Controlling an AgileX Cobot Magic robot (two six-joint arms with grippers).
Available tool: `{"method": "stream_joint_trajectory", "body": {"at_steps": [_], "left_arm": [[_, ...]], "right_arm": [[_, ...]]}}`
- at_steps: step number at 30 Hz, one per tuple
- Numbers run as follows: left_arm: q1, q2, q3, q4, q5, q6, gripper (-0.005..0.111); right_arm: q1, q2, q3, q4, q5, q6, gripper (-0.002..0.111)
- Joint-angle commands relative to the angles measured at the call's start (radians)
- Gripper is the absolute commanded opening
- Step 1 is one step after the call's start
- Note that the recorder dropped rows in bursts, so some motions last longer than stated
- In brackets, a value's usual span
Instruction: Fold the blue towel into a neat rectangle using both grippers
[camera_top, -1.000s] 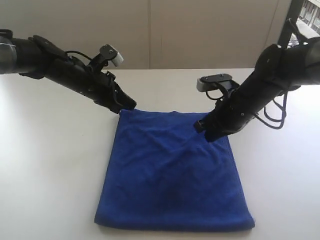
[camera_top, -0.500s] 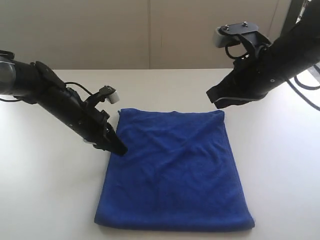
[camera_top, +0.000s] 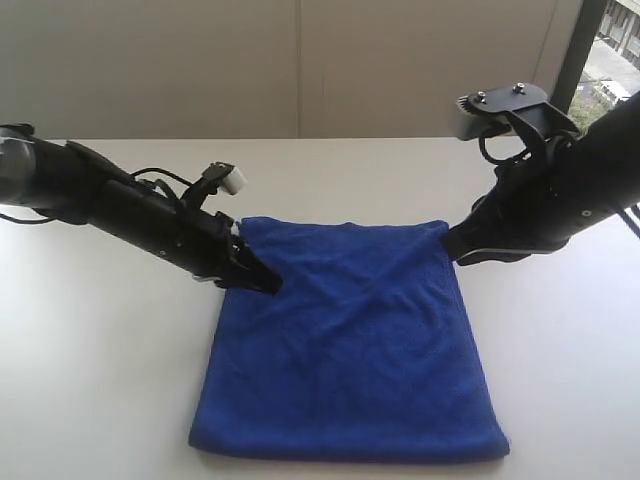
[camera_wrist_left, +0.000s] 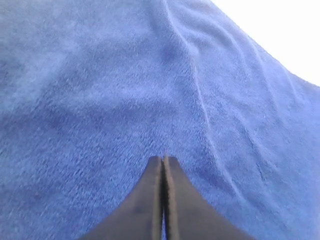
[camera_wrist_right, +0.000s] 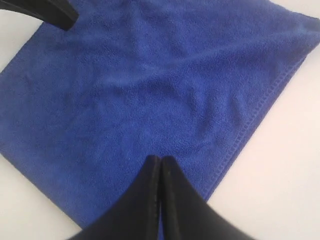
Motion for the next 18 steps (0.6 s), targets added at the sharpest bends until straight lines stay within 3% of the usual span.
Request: {"method": "stream_joint_trajectory", "body": {"at_steps": [1, 11, 18], "left_arm": [[-0.048, -0.005, 0.006, -0.043, -0.088, 0.027, 0.000], [-0.053, 0.071, 0.002, 0.002, -0.145, -0.016, 0.000], [-0.053, 0.071, 0.002, 0.255, -0.194, -0.279, 0.000]], "right_arm": [[-0.003, -0.011, 0.009, -0.001, 0.014, 0.006, 0.000], [-0.003, -0.011, 0.009, -0.001, 0.014, 0.006, 0.000], [-0.003, -0.011, 0.015, -0.001, 0.008, 0.006, 0.000]]}}
